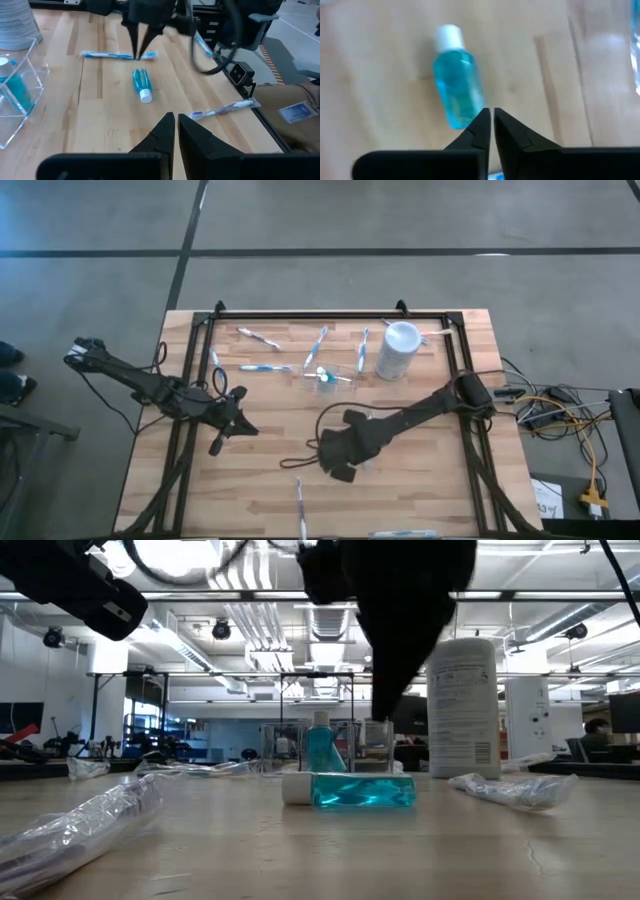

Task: Pick & Place toothbrushing station
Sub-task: Put the mouthwash into the transparent organizer

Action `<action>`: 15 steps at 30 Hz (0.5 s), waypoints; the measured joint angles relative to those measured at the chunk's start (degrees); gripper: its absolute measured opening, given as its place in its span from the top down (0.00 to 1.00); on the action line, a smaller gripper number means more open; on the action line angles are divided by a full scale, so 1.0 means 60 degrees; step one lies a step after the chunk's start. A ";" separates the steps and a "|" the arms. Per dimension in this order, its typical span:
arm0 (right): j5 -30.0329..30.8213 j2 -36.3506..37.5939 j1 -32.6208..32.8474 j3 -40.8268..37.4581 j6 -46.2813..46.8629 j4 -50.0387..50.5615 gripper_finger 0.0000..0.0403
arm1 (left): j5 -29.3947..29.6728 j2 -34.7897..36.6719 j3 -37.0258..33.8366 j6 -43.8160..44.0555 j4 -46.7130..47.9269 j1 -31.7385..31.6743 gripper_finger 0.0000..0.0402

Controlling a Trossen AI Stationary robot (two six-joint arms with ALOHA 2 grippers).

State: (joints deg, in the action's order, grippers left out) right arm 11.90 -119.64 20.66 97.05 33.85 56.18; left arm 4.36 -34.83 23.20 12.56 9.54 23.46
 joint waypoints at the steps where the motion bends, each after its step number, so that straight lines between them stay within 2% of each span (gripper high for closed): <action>1: -0.0199 0.0001 -0.0031 0.0177 -0.0110 -0.0022 0.90 | 0.0000 0.0000 0.0000 0.0007 0.0000 -0.0003 0.94; 7: -0.1202 0.0037 -0.0124 0.0517 -0.0781 -0.0069 0.68 | -0.0007 0.0000 0.0000 0.0039 0.0000 -0.0003 0.94; 15: -0.0644 -0.0412 -0.0124 0.0493 -0.1567 -0.0397 0.41 | -0.0033 -0.0007 0.0000 0.0061 0.0000 -0.0001 0.94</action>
State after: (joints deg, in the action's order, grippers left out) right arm 8.03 -122.11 19.92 100.01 24.45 53.80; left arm 4.16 -34.87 23.20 12.93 9.54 23.46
